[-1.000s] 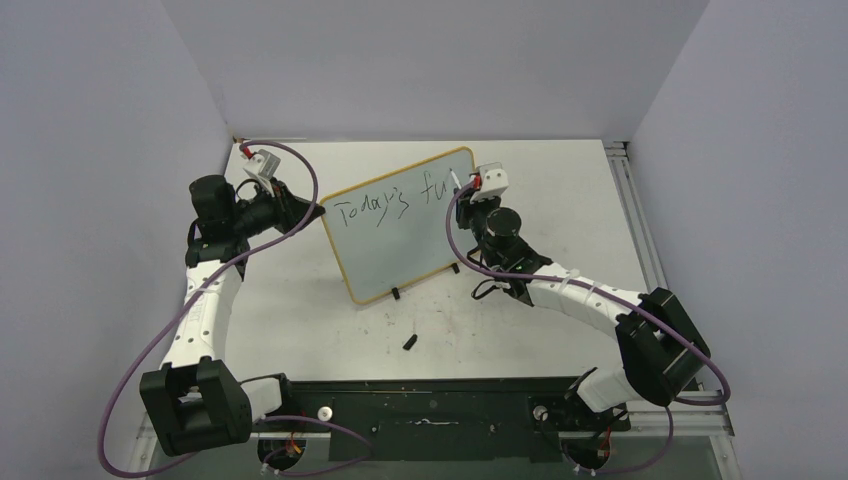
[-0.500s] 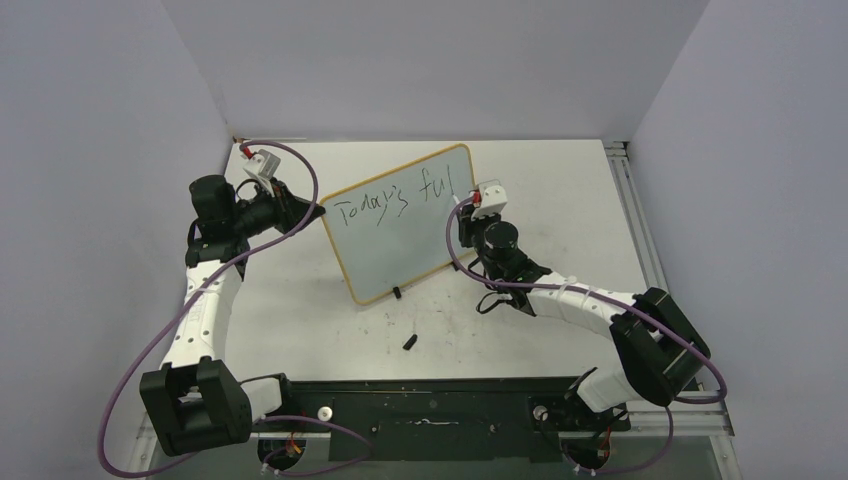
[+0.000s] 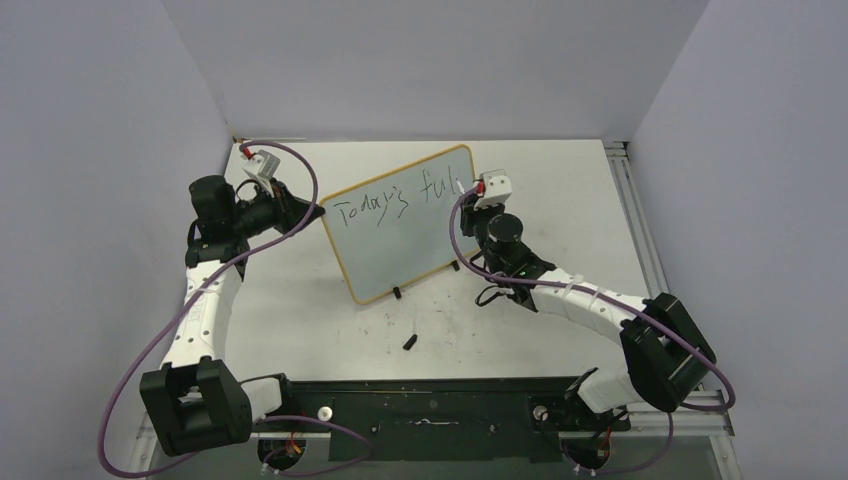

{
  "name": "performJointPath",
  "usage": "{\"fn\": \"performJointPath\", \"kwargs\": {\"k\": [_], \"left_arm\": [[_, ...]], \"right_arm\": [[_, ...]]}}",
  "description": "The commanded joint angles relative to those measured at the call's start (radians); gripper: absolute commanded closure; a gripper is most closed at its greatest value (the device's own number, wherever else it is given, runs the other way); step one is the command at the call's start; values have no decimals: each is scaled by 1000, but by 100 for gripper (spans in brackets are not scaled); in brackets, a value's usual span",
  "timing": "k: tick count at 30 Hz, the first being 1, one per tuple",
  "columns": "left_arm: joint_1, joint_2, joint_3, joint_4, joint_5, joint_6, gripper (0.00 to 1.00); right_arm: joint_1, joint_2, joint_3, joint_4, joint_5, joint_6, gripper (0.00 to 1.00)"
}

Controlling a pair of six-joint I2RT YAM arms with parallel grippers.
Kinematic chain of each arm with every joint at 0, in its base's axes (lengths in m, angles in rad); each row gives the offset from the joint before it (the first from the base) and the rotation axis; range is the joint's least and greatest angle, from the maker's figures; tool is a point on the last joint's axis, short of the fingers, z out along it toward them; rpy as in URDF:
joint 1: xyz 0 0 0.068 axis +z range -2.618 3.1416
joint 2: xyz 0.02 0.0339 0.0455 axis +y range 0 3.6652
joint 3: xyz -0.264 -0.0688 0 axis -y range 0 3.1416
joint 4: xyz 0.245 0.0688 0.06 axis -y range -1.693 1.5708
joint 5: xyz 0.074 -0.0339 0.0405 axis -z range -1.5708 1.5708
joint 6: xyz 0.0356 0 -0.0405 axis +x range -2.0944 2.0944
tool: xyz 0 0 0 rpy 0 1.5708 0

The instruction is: Write a sentence on the whiteboard

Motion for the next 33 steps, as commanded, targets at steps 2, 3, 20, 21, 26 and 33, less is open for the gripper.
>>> {"fn": "performJointPath", "kwargs": {"k": [2,3,20,21,26,33], "left_arm": [[9,-15,3,16,14,6,100],[9,-15,2,16,14,6,100],[10,-12,2,16,18,7,100],[9,-13,2,16,18,7,100],[10,-12,1,17,17,7,100],[10,-15,2,18,19,6,100]], "right_arm": [[-10,-7,94,54,4,-41,95],[-11,1,103,56,4,-45,95],[-41,64,142,60,-35,-46,95],[-41,65,141,57,-37,-44,95],[-41,60,117,44,-43,-32,95],[-38,39,53,24,-49,6,95]]}}
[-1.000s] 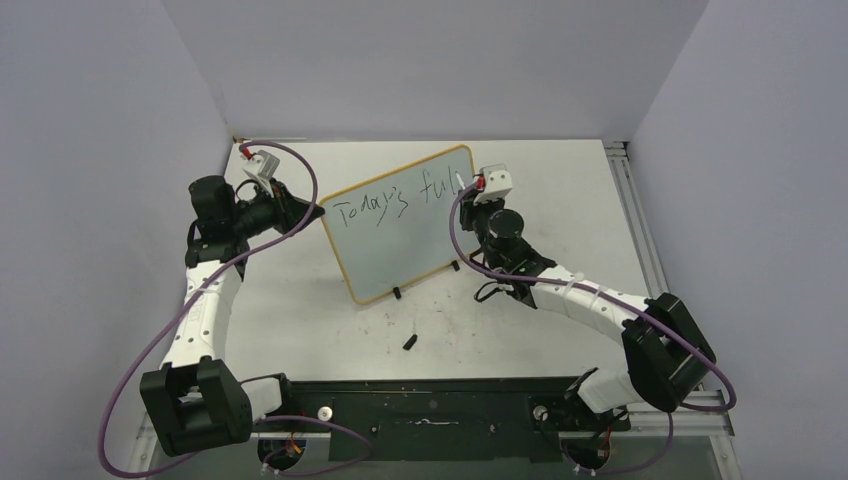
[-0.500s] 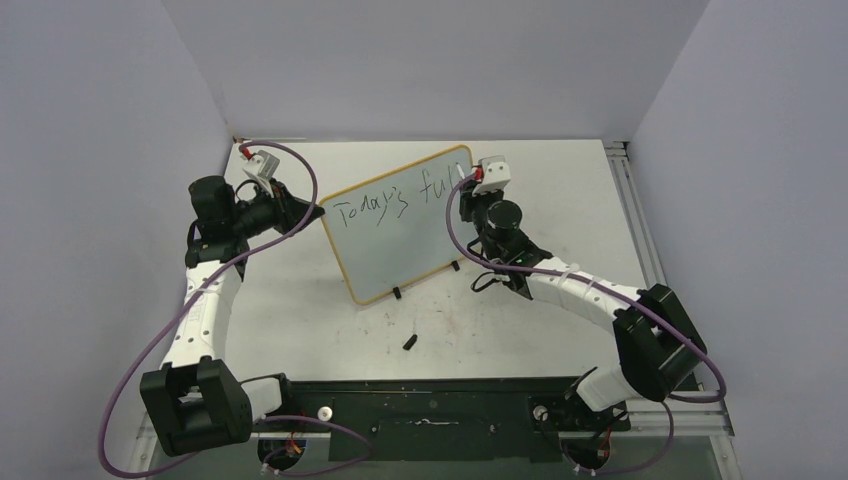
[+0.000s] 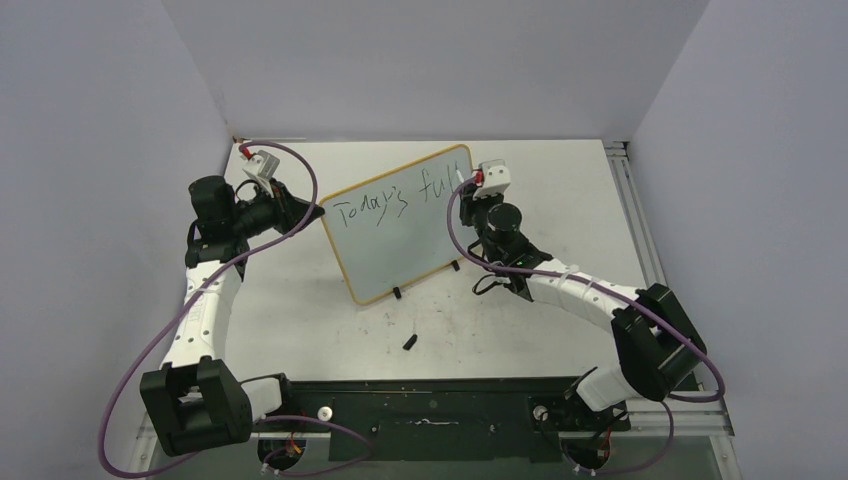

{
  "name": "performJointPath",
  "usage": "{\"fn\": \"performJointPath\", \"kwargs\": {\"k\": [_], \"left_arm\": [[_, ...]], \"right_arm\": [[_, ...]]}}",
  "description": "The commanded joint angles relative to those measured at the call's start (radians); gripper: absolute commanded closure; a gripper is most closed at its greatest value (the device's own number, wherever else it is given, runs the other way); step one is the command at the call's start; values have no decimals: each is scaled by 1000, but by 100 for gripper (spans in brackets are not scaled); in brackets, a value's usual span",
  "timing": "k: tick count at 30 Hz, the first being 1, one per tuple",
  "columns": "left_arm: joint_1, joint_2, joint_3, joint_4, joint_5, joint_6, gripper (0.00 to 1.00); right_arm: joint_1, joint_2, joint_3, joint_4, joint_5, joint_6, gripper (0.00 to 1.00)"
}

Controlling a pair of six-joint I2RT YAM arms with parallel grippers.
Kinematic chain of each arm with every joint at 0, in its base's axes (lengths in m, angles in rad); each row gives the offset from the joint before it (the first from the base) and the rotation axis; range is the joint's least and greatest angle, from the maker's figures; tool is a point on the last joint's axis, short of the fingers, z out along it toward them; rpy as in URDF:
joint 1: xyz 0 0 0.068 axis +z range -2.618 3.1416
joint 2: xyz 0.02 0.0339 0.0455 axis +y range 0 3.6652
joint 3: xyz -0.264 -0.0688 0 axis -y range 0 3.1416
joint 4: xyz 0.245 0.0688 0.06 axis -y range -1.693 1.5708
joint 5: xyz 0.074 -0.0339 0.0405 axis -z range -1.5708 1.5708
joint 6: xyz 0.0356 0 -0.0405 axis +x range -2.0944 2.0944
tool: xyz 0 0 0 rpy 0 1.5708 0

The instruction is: Write a sentence on the whiteboard

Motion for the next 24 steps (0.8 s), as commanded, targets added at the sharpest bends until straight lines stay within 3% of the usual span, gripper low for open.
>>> {"fn": "performJointPath", "kwargs": {"k": [1,16,24], "left_arm": [[6,-14,6,17,18,6,100],[7,-18,4,21,19,3,100],[6,-26,-2,28,15,-6,100]], "right_arm": [[-4,-26,-45,3,-20,39,95],[0,-53,-66,-20,48,47,95],[-1,-173,-52,-51,51,18,95]]}}
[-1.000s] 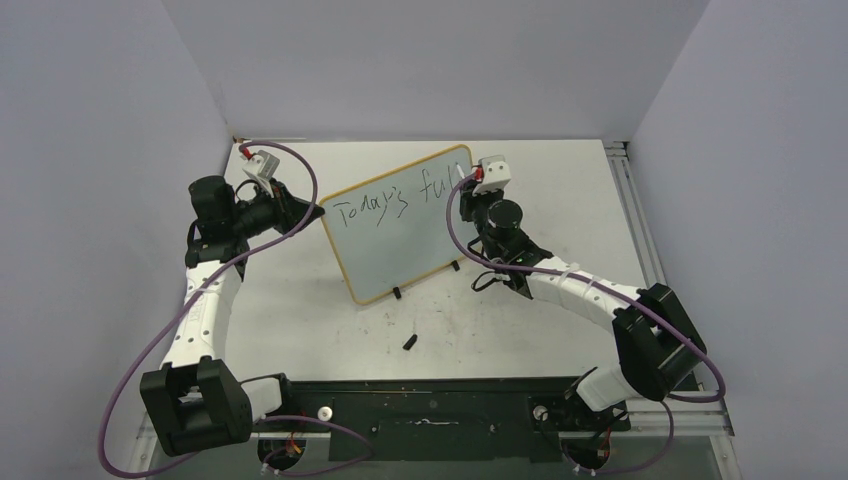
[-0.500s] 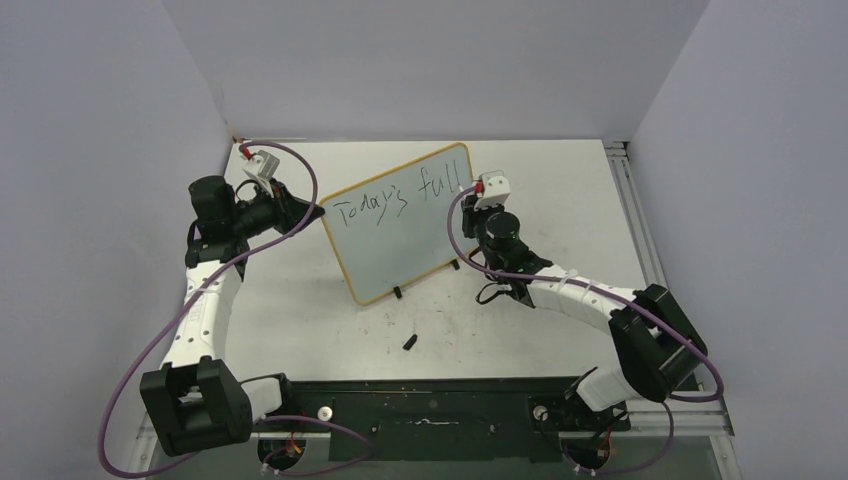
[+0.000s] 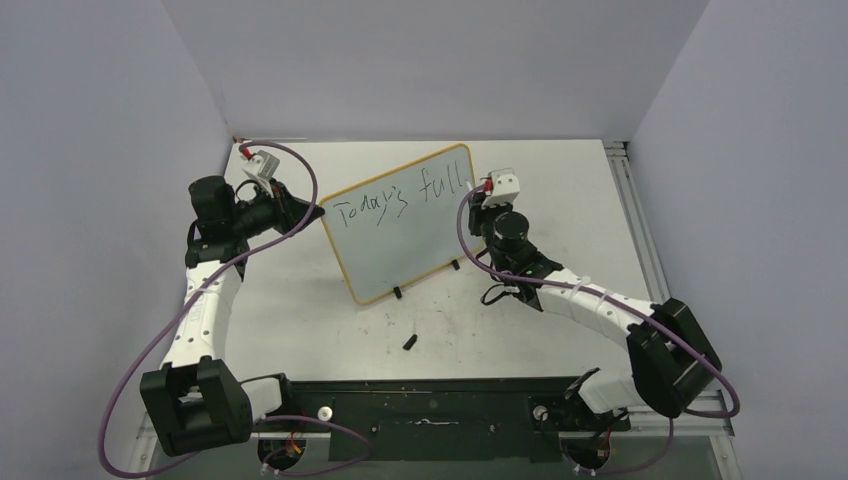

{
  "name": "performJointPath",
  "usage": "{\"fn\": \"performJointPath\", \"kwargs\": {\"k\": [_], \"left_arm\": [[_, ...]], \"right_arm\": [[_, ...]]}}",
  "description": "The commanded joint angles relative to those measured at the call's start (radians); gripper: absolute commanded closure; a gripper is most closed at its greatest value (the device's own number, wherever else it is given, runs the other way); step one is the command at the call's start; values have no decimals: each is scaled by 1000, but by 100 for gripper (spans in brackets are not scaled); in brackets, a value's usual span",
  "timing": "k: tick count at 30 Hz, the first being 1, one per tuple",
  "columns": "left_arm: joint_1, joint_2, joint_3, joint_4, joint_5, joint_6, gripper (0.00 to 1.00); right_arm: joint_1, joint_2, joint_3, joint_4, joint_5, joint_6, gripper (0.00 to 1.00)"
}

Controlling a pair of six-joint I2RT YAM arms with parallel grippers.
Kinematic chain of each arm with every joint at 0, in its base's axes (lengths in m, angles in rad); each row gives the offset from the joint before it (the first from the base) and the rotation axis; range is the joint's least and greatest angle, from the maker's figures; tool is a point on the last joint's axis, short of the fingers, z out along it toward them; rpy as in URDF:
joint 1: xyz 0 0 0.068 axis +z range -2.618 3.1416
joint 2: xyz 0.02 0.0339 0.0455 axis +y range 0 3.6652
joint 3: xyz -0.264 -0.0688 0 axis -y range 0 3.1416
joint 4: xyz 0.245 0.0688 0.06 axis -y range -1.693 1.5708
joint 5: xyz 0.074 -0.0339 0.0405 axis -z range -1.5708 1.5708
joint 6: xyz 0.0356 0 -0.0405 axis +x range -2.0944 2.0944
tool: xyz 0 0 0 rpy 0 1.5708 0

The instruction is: Write a sentence on the whiteboard

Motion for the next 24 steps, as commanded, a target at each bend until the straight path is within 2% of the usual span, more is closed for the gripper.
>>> {"fn": "performJointPath", "kwargs": {"k": [1,8,16,24], "left_arm": [[5,-27,-2,29,13,-6,100],[5,-32,-9,40,26,-19,100],[5,-49,-22,46,25,-31,100],[5,-57,-28,67,31,-50,100]], "right_arm": [[-2,-128,32,9,6,-18,95],[2,-230,42,-84,-69,5,95],[23,-249,84,-231,-147,64,95],[187,-234,40,-198,-134,87,95]]}}
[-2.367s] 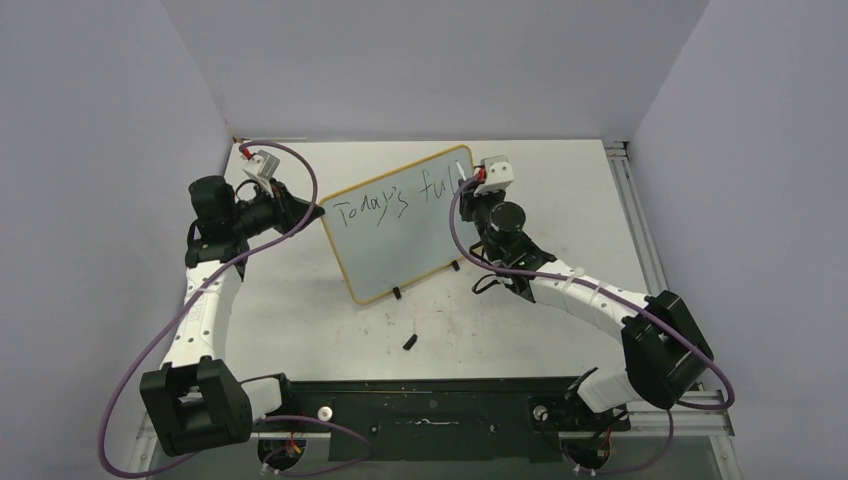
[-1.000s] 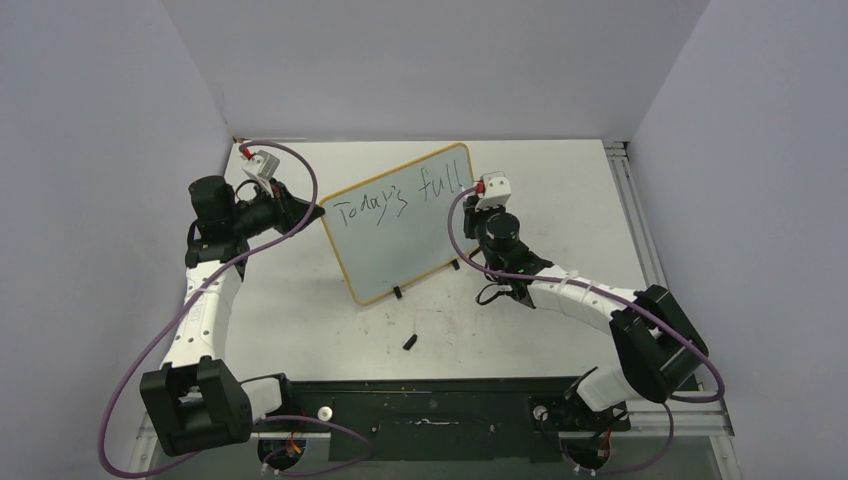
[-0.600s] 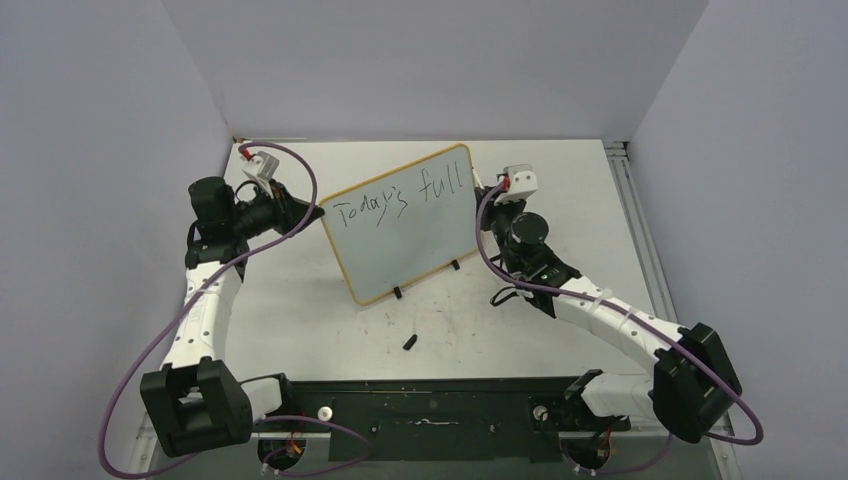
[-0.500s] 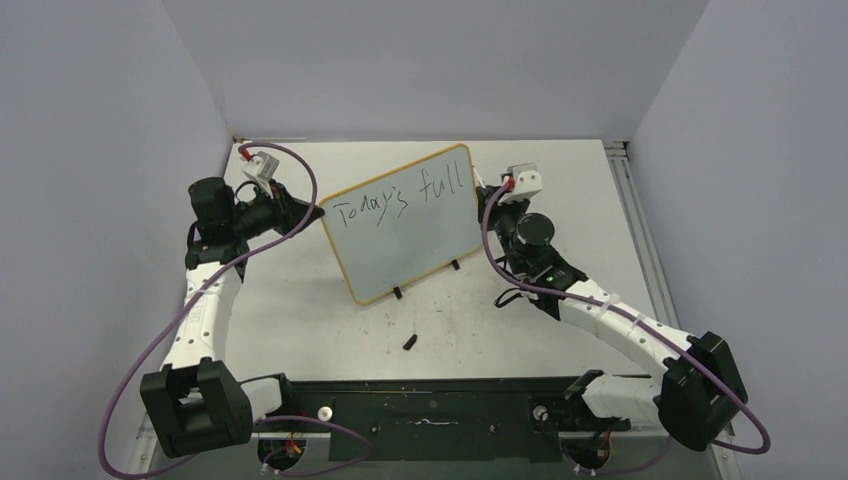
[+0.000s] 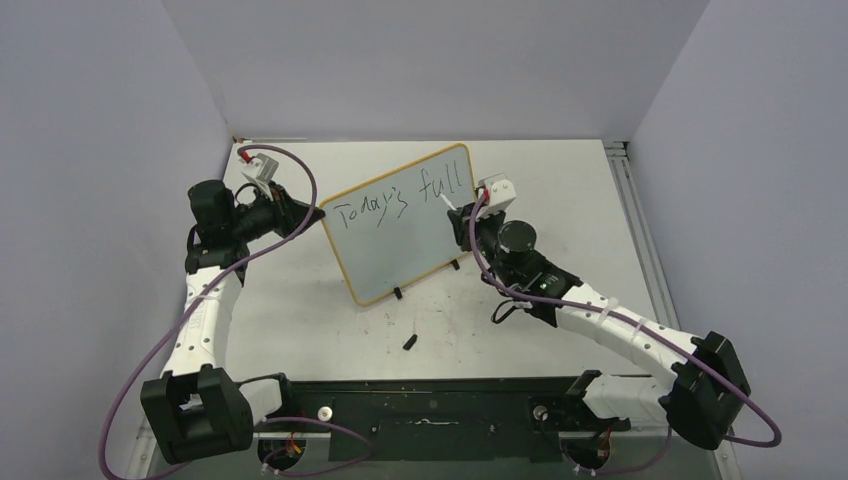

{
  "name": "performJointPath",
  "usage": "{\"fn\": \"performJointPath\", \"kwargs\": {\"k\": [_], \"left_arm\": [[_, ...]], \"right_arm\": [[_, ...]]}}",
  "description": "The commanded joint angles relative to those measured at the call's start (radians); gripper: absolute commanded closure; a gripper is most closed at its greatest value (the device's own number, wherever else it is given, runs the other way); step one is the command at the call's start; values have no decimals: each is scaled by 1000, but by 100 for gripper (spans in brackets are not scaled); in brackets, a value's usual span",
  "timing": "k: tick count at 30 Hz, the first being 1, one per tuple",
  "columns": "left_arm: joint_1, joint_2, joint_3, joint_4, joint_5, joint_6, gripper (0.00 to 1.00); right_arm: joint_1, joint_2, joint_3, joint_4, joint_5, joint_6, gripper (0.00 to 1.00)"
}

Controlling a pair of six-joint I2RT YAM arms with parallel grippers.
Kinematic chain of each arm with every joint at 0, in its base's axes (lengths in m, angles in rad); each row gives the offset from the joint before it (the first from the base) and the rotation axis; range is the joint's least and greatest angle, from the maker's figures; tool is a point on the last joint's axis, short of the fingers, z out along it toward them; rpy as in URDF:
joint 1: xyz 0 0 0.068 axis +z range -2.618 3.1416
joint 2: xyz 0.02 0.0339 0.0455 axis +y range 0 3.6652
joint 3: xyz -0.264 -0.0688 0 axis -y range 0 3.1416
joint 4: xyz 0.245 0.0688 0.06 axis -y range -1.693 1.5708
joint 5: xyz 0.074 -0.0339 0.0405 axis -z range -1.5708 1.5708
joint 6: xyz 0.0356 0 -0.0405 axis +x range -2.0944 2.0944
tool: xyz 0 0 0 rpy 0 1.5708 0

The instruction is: Write a sentence on the whiteboard

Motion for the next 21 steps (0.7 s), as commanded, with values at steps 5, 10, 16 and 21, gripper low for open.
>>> {"fn": "performJointPath", "kwargs": {"k": [5,10,16,21], "left_arm": [[6,-26,-3,63,35,-26,100],[6,-23,-1,69,39,-29,100],[5,-22,-1,69,38,-29,100],[5,-23,-1,69,40,-29,100]], "right_arm": [[166,38,-47,160,-96,50,95],[202,132,-11,192,-170,55,95],[225,209,21,207,-221,42,95],[239,268,41,194,-271,38,95]]}}
